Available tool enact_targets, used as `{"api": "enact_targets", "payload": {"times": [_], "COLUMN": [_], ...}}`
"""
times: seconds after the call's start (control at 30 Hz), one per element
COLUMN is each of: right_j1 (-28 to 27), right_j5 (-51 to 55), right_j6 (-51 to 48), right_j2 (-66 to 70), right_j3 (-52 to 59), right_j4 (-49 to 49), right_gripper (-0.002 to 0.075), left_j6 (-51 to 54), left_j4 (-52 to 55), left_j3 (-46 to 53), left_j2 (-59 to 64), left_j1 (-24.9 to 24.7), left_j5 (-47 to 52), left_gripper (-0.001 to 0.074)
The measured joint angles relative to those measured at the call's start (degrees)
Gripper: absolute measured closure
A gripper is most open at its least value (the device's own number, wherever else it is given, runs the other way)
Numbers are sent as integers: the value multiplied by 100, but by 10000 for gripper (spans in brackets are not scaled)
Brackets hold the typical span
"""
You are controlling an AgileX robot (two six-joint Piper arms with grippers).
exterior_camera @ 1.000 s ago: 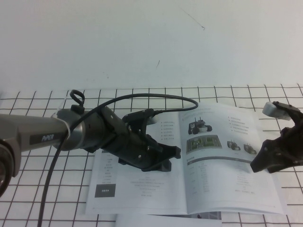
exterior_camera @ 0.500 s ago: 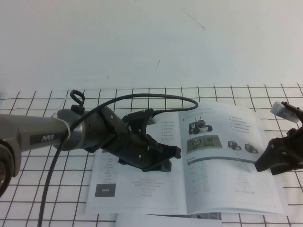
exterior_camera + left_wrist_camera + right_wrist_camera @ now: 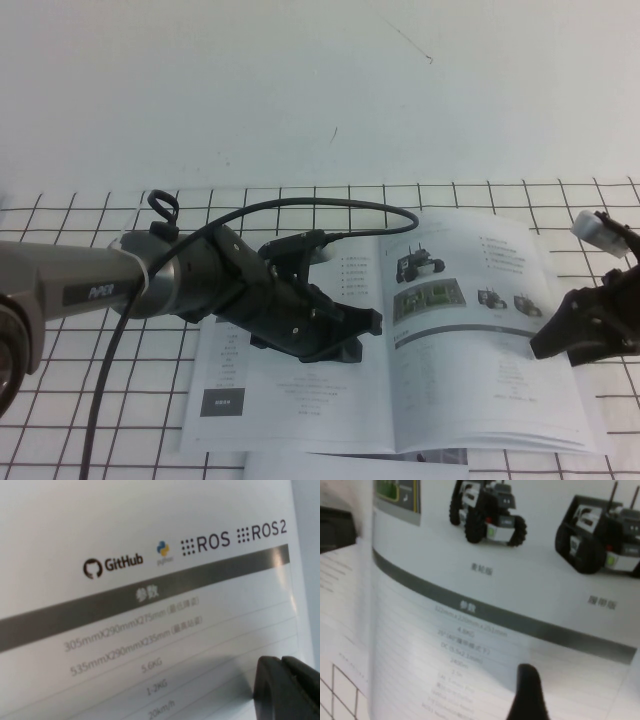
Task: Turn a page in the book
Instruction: Open the closed book
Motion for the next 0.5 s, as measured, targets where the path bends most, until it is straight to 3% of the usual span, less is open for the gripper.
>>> {"api": "enact_targets", "payload": {"times": [0.2,0.5], "right_j1": [0,0], "right_j5": [293,355], "right_j6": [-420,-474], "right_j2": [0,-557], "right_j3": [0,0], "right_j4": [544,603], "right_gripper": [242,242], "left_j6": [-9,-11], "left_j4": [0,0], "left_j3": [0,0], "left_j2": [0,0], "left_j1": [0,0], "left_j5": [0,0], "left_gripper": [738,738]}}
